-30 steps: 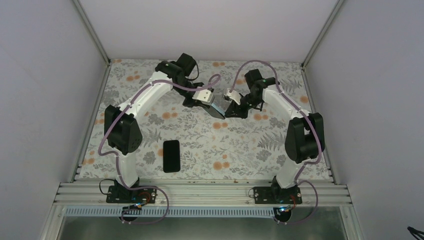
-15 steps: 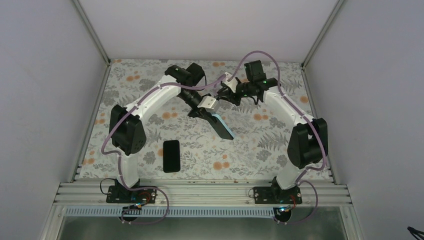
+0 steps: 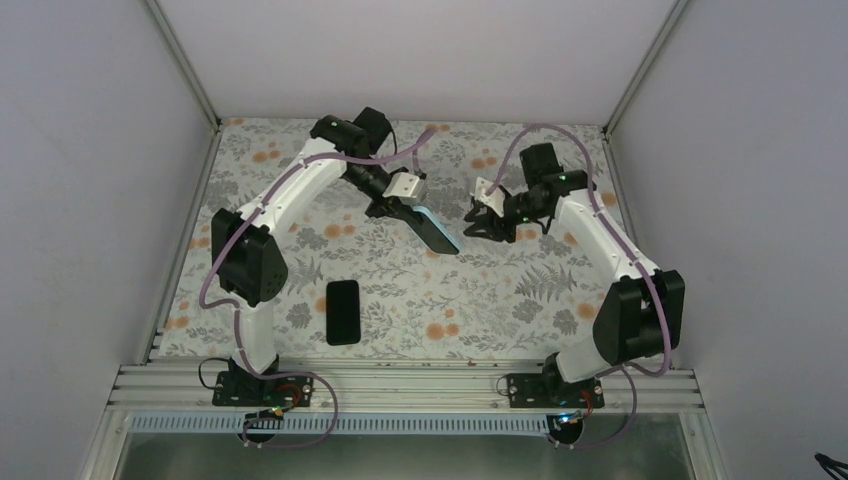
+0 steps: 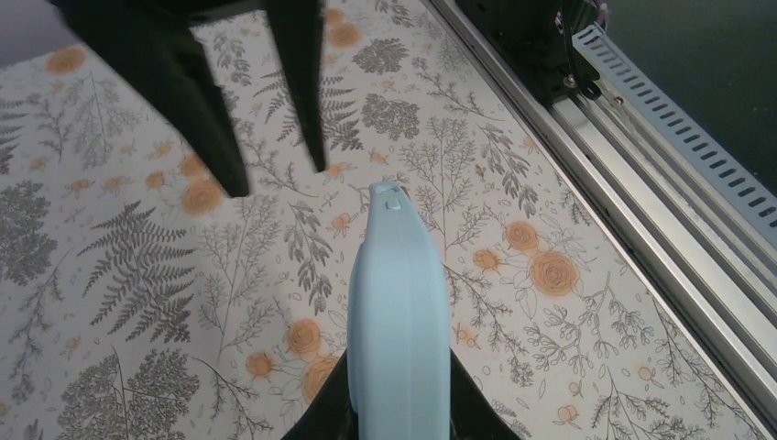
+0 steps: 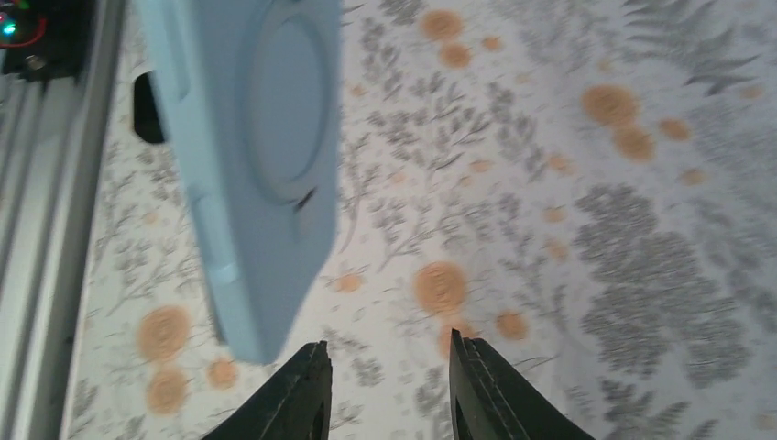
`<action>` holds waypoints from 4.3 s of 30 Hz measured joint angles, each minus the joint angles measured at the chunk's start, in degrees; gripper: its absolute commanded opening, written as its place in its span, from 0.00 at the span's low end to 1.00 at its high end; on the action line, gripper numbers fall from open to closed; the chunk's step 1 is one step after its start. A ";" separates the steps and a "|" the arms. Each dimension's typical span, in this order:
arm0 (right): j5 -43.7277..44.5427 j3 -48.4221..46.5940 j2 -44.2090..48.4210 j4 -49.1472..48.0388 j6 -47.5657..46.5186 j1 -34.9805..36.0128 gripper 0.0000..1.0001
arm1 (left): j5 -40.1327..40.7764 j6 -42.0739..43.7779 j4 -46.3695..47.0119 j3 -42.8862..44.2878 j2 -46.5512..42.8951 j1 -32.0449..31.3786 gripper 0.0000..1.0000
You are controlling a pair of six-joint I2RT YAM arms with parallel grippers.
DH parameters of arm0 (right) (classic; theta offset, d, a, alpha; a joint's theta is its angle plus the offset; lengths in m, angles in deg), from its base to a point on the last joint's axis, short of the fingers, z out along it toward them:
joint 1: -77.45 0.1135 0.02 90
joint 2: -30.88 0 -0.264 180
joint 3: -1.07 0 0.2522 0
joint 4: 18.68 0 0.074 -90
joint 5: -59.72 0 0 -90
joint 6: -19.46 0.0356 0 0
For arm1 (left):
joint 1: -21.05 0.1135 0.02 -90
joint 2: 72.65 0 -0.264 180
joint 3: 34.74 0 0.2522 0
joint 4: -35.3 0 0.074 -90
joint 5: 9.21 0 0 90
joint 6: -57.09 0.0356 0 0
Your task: Take the phone out of the phone case
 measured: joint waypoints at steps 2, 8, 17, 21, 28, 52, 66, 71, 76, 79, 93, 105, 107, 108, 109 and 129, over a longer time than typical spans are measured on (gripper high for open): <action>-0.59 2.49 0.96 1.42 -1.03 0.02 0.37 | -0.02 -0.02 -0.04 0.26 0.00 0.07 0.02; -2.27 6.49 2.08 4.09 -2.71 0.07 0.37 | -0.09 -0.33 -0.15 1.05 0.00 -0.17 0.02; -4.50 7.28 2.43 4.22 -2.86 1.03 0.36 | -0.13 -0.61 -0.24 1.75 0.00 -0.20 0.02; -5.05 7.28 2.43 3.67 -2.60 1.36 0.36 | -0.13 -0.61 -0.24 1.75 0.02 -0.20 0.02; -5.05 7.28 2.43 1.31 -0.94 1.64 0.21 | -0.09 -0.59 -0.02 1.75 0.02 -0.09 0.02; 2.29 11.67 5.42 -11.56 10.51 4.24 0.22 | 2.19 -0.11 3.02 0.87 -0.02 0.57 0.02; 9.18 12.41 5.44 -18.25 15.65 7.43 0.29 | 3.54 0.07 3.67 0.87 -0.02 1.44 0.02; 12.17 13.05 5.46 -20.50 16.74 8.76 0.30 | 3.93 0.07 3.93 0.87 -0.02 1.49 0.02; 16.13 14.27 5.66 -23.69 18.21 10.08 0.32 | 3.93 0.09 4.33 0.87 -0.02 1.57 0.02; 18.40 14.99 5.99 -25.68 19.15 10.67 0.32 | 3.96 0.09 4.81 0.87 -0.02 1.60 0.02; 25.09 16.63 6.93 -32.72 22.84 11.17 0.29 | 3.43 -0.07 8.07 0.90 -0.02 2.43 0.02; 27.08 16.63 6.93 -38.82 24.37 12.63 0.33 | 0.11 -1.25 7.32 3.28 -0.02 4.31 0.02; 26.77 16.63 6.91 -39.39 24.41 12.87 0.34 | -0.87 -1.60 7.06 3.37 -0.02 4.31 0.02; 26.16 16.61 6.91 -39.43 24.44 12.92 0.34 | -1.31 -1.70 6.84 3.37 -0.02 4.31 0.02; 25.44 16.57 6.91 -39.39 24.52 12.92 0.34 | -1.57 -1.75 6.58 3.37 -0.02 4.31 0.02; -1.90 1.27 0.02 -25.51 26.32 7.06 0.06 | -14.56 -5.09 -1.14 12.94 5.75 9.35 0.02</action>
